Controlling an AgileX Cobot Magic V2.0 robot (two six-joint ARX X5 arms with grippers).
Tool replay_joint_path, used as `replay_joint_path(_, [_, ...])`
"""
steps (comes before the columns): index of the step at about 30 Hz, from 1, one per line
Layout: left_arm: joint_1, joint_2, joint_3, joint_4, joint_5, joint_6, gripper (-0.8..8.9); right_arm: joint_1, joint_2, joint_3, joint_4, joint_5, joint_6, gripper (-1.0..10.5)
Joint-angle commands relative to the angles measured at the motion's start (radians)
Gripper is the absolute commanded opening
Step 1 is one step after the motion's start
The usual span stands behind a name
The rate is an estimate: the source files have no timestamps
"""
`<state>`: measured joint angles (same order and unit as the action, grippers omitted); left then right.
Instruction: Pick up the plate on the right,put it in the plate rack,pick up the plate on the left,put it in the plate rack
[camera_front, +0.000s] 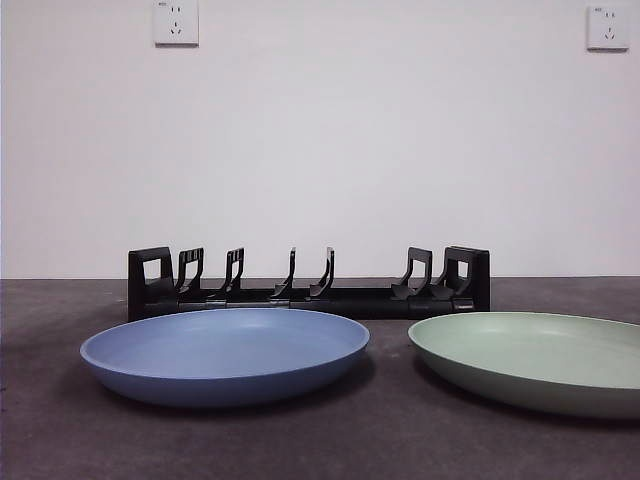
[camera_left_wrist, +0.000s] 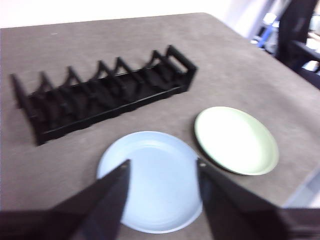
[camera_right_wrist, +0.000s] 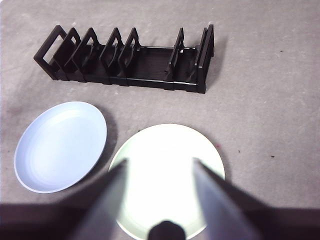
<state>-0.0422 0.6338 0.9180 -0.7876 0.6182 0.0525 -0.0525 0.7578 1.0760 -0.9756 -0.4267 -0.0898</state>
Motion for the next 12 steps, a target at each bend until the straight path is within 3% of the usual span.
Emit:
replay_joint_path(1, [-0.024,0.01,0.0,0.023,0.026,0.022,6.07,0.001,-0.001,0.002,0.002,-0.004,0.012,6.0])
replay_joint_path(6, [-0.086,0.035,0.0,0.026,0.039,0.084,6.06,0.001,0.028,0.002,-0.035,0.005,0.037,6.0])
replay_joint_path(12, [-0.158,0.039,0.0,0.033,0.063,0.144,6.05,0.001,0.187,0.002,-0.096,0.087,0.038,5.9])
